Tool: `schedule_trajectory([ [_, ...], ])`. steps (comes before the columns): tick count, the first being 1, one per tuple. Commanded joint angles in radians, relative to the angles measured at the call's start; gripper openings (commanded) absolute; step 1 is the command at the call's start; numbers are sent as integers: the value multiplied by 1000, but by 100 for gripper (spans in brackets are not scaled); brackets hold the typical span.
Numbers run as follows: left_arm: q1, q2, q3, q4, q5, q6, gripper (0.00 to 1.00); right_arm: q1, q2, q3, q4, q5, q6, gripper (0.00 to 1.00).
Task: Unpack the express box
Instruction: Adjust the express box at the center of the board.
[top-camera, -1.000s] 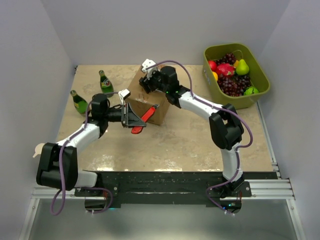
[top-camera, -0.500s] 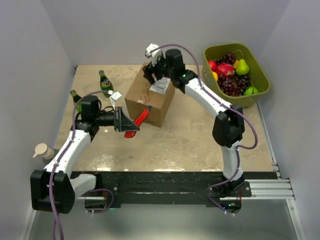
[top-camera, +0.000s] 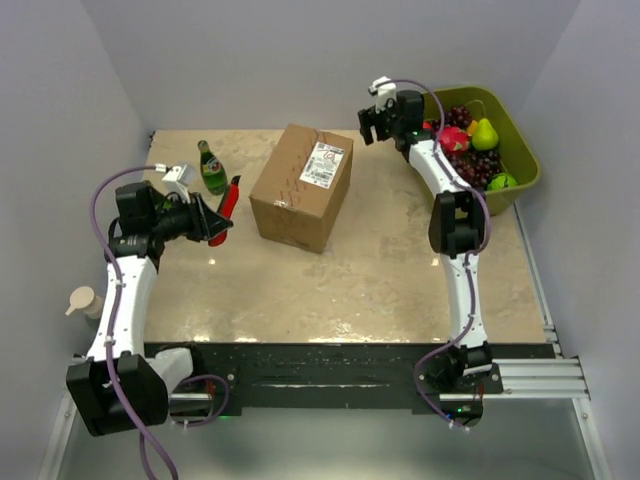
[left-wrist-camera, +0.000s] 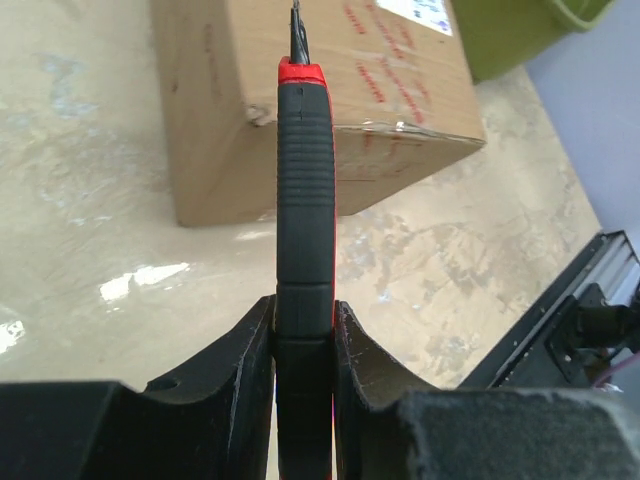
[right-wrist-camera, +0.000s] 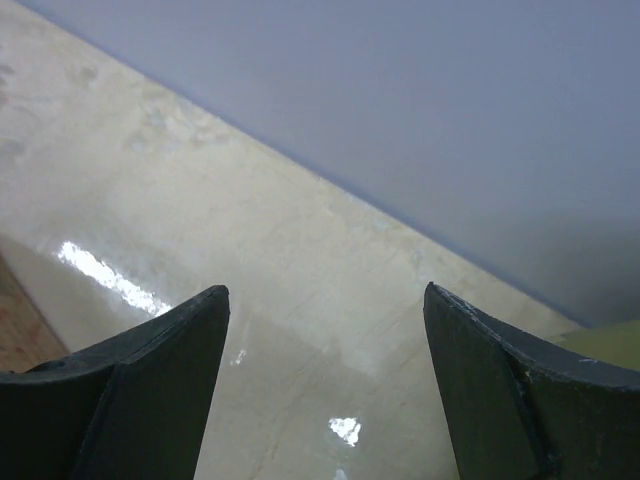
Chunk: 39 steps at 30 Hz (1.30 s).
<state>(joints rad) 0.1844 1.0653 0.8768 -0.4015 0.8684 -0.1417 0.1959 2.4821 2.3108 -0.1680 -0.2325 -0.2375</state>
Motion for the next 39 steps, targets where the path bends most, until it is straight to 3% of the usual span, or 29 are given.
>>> schedule_trajectory([
  [1, 16, 42, 79, -11, -20, 54, 0, 7, 32, 56, 39, -145, -54, 80],
  [4, 21, 90, 103, 16, -19, 39, 0, 4, -27, -35, 4, -377, -95, 76],
  [9, 24, 157, 108, 116, 13, -88, 0, 39, -234, -302, -82, -501, -115, 68],
  [15, 23, 133, 41, 200, -2, -170, 0, 187, -697, -920, -183, -519, -321, 67],
  [16, 23, 113, 21, 245, -9, -177, 0, 257, -769, -1077, -182, -527, -297, 67],
  [18, 23, 62, 22, 263, -46, -187, 0, 350, -955, -1222, -154, -538, -255, 69],
  [20, 23, 20, 65, 224, -86, -142, 0, 359, -1082, -1344, -131, -499, -176, 69],
  [22, 26, -16, 115, 176, -168, -110, 0, 291, -1112, -1311, -168, -415, -174, 69],
  [24, 32, -66, 149, 127, -250, -107, 0, 168, -1082, -1227, -168, -433, -148, 70],
  [27, 40, -158, 119, 134, -224, -202, 0, 93, -923, -936, -237, -496, -129, 71],
  [28, 40, -183, 69, 166, -224, -241, 0, 86, -883, -798, -229, -502, -84, 72],
  [31, 38, -199, 50, 167, -258, -240, 0, 86, -728, -628, -77, -420, 30, 72],
  [34, 38, -199, 73, 122, -409, -132, 0, 86, -532, -482, 31, -309, 115, 70],
  [39, 40, -225, 90, -16, -551, -105, 0, 143, -313, -259, 146, -344, 103, 71],
])
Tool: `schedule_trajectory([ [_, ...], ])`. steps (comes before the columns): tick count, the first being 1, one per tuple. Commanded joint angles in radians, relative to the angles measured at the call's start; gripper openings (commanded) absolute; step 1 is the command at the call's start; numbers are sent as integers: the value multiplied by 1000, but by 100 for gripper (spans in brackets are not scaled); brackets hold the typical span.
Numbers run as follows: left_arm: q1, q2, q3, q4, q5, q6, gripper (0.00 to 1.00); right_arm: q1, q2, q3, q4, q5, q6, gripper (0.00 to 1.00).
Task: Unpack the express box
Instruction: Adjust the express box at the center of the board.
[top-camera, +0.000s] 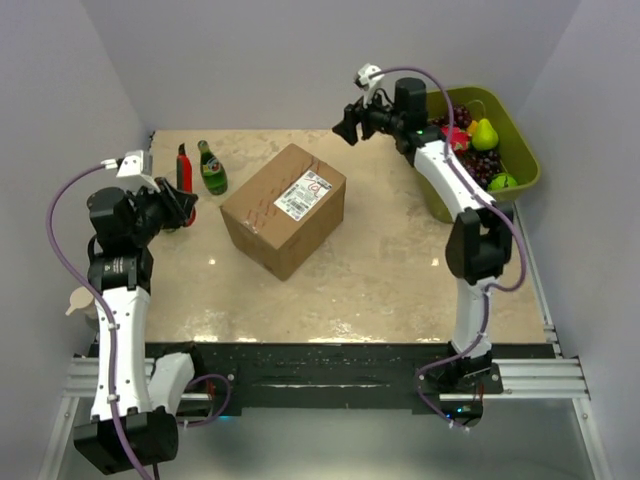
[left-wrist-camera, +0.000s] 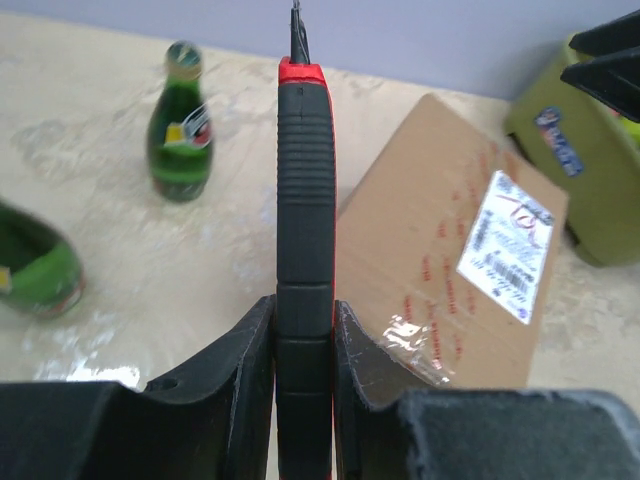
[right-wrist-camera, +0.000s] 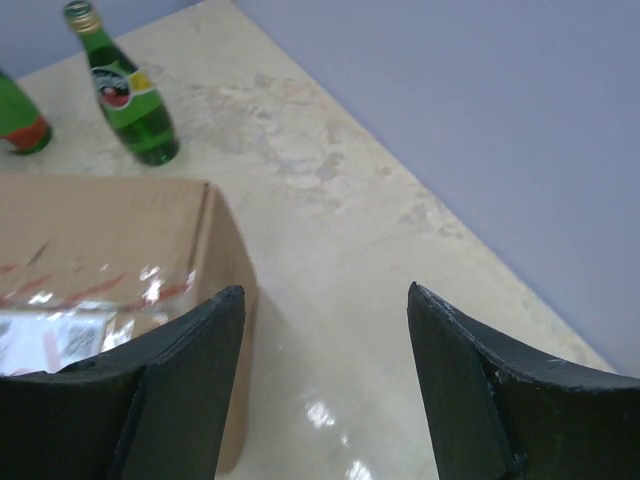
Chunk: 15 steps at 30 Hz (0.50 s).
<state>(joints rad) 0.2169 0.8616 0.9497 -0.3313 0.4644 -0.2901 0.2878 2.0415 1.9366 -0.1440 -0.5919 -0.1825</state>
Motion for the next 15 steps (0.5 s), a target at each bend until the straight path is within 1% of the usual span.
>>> schedule_trajectory([
  [1, 13, -25, 2, -113, -151, 45, 0, 68, 147, 184, 139, 0, 37, 73],
  [3, 32, -33, -9, -124, -147, 54, 0, 118, 201, 240, 207, 3, 52, 76],
  [4, 53, -32, -8, -126, -142, 57, 0, 137, 218, 281, 272, 4, 92, 77],
  [5, 65, -26, -6, -123, -139, 60, 0, 151, 264, 298, 305, 0, 109, 80],
  [7, 97, -18, -5, -106, -121, 63, 0, 198, 314, 347, 363, -6, 130, 82],
  [8, 108, -9, -5, -104, -110, 66, 0, 212, 342, 372, 368, 1, 144, 82],
  [9, 130, -3, -2, -101, -90, 65, 0, 230, 408, 431, 369, 6, 158, 82],
  [12, 176, 11, 15, -117, -34, 74, 0, 252, 511, 514, 374, 4, 157, 83],
  [14, 187, 17, 32, -135, -23, 97, 0, 252, 555, 554, 396, 18, 155, 84],
  [15, 194, 20, 38, -141, -18, 104, 0, 254, 581, 628, 379, 12, 134, 84],
])
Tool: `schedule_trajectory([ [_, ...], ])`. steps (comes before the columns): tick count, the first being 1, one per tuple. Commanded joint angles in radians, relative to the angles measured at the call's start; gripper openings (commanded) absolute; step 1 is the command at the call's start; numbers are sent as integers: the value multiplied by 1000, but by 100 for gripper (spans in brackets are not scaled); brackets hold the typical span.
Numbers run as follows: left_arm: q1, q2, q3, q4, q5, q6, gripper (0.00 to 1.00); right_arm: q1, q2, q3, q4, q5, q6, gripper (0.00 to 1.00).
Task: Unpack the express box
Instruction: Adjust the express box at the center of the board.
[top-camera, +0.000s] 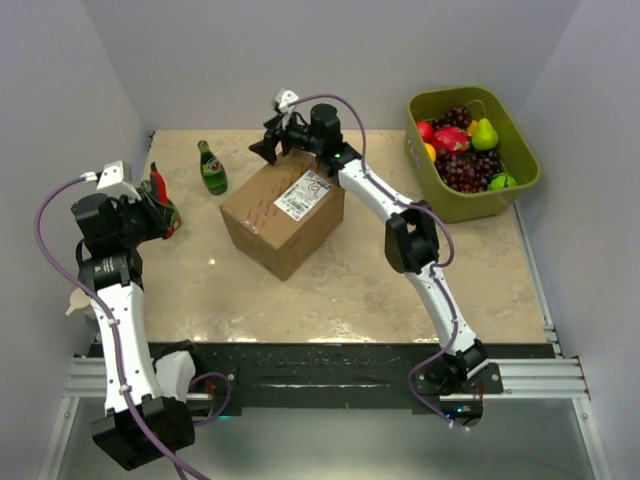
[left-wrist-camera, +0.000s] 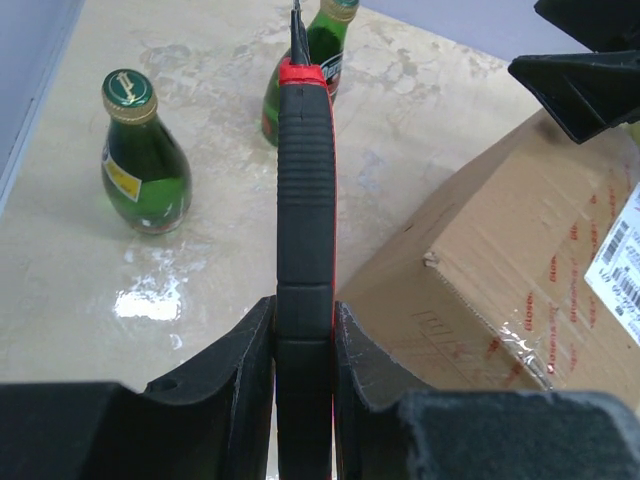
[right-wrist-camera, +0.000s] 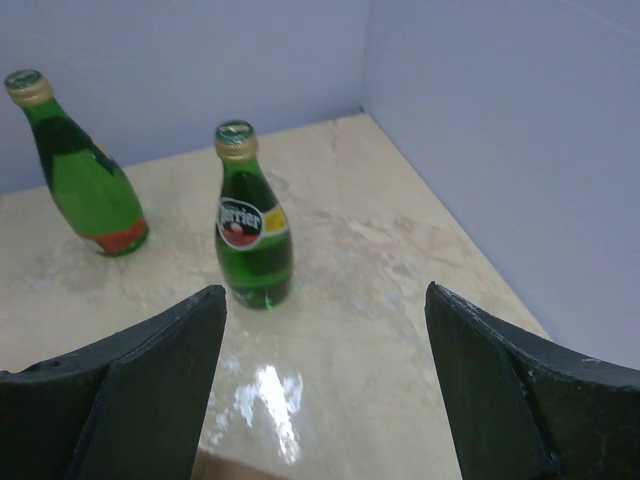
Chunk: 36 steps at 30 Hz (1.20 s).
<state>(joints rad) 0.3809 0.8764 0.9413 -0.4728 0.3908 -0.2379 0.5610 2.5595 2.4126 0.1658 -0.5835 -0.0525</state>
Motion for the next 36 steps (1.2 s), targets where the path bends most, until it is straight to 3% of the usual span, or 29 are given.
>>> schedule_trajectory([
  [1, 33, 7, 57, -13, 65, 60, 0, -18, 111, 186, 1, -5, -71, 85],
  [4, 35, -11, 45, -12, 131, 84, 0, -22, 131, 211, -144, 54, -195, 83],
  [9, 32, -1, -71, 71, 231, 26, 0, -107, 59, 108, -340, 102, -280, 76],
  [11, 23, 27, -119, 146, 255, -21, 0, -131, 32, 126, -549, 79, -386, 70],
  [16, -108, 96, -176, 319, 261, -80, 0, -193, -149, -110, -874, -25, -495, 64],
  [17, -132, 105, -180, 335, 250, -89, 0, -193, -250, -172, -902, -32, -509, 63],
  [18, -176, 111, -196, 365, 215, -103, 0, -185, -307, -340, -888, -32, -503, 63],
  [21, -220, 124, -257, 492, 195, -190, 0, -181, -515, -641, -827, -78, -370, 64],
  [24, -250, 160, -272, 549, 145, -230, 0, -182, -678, -814, -793, -108, -265, 64],
  [28, -255, 214, -283, 629, 129, -293, 0, -219, -752, -834, -733, -50, -191, 66],
  [33, -316, 285, -297, 811, 160, -386, 0, -237, -665, -738, -716, 30, -202, 66],
  [36, -368, 363, -256, 894, 180, -408, 0, -231, -654, -765, -738, 31, -214, 61],
])
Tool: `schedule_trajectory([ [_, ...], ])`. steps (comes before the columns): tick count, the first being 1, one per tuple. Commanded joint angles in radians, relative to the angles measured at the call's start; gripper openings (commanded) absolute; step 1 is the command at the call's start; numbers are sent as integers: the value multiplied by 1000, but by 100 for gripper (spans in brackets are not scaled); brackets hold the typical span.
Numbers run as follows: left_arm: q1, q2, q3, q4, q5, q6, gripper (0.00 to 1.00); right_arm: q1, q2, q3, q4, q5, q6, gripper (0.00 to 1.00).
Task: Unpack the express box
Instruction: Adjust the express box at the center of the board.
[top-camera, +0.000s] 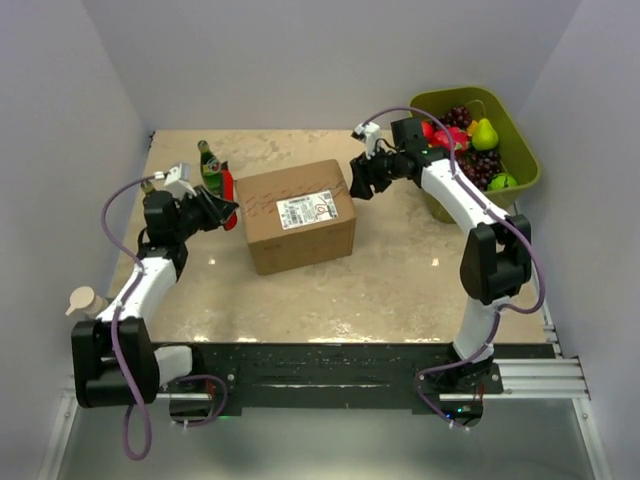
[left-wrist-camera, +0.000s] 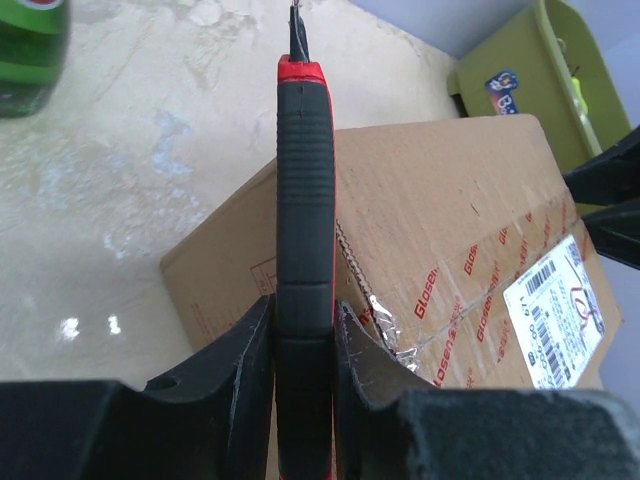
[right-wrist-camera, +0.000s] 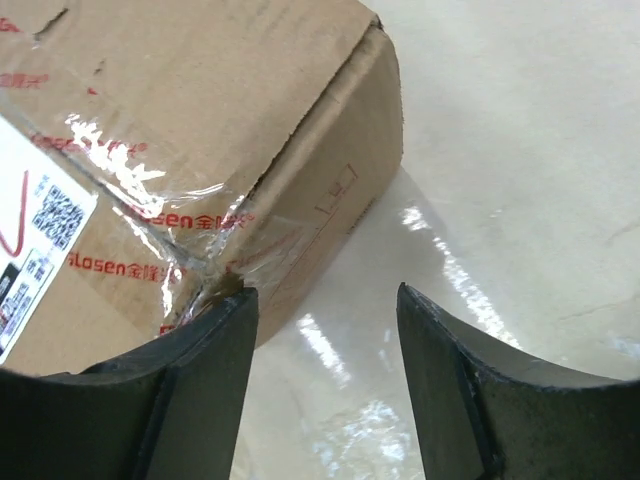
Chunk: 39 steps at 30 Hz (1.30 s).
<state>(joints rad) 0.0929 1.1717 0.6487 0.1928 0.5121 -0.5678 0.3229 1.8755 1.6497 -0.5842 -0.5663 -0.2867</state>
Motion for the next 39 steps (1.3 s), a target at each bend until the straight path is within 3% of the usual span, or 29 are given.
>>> schedule_trajectory([
  [1, -82, 109, 54, 238, 57, -79, 0, 11, 10, -31, 3, 11, 15, 60],
  [5, -176, 236, 155, 281, 49, -73, 0, 21, -191, -288, -6, -43, 66, 57],
  [9, -248, 422, 366, 298, 40, -50, 0, 83, -434, -528, 53, -147, 72, 57],
  [11, -259, 534, 463, 277, 42, -37, 0, 177, -472, -559, 111, -162, 60, 59],
  [14, -252, 611, 638, 185, 26, 20, 0, 211, -460, -552, 239, -175, 125, 62],
  [17, -219, 583, 738, 67, -4, 150, 0, 196, -420, -332, 43, -172, 5, 62],
  [18, -203, 563, 732, 27, -6, 170, 0, 188, -414, -283, -106, -196, -97, 63],
  [21, -122, 382, 649, -64, -12, 207, 0, 113, -411, -136, -323, -246, -244, 61],
  [26, -24, 51, 338, -114, 32, 216, 0, -66, -394, -70, -404, -279, -328, 59],
  [29, -22, -92, 222, -177, 52, 195, 0, -99, -352, -71, -272, -158, -258, 54],
  [31, -24, -136, 168, -231, 46, 136, 0, -100, -306, -93, -94, -100, -169, 52],
  [39, -22, -106, 29, -208, 23, 28, 0, -65, -167, -158, 182, 40, -52, 49],
])
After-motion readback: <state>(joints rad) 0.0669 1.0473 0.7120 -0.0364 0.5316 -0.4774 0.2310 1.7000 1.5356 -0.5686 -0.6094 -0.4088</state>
